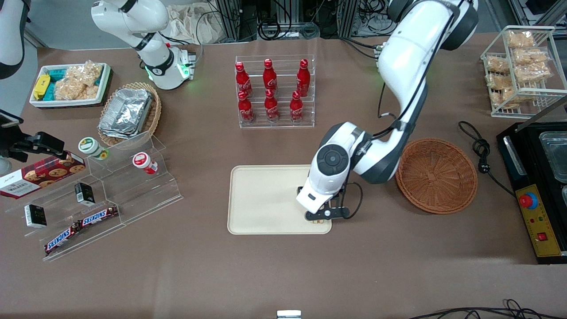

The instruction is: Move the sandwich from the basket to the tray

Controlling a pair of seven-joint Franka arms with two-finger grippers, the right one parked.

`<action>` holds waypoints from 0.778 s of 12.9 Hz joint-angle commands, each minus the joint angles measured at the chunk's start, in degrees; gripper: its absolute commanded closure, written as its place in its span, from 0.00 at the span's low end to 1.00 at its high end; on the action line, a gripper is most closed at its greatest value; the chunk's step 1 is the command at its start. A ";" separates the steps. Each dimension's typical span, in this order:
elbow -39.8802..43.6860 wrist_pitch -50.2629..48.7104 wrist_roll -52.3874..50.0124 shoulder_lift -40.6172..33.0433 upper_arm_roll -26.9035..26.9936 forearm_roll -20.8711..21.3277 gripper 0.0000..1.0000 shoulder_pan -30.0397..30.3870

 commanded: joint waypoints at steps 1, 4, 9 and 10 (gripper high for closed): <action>-5.26 -10.62 0.92 -10.45 -0.16 0.59 0.00 6.46; -17.73 -9.94 1.89 -22.23 -0.16 0.86 0.00 10.95; -41.45 0.40 12.32 -41.66 -0.16 0.51 0.00 19.30; -43.32 1.12 15.75 -43.52 -0.08 0.34 0.00 21.41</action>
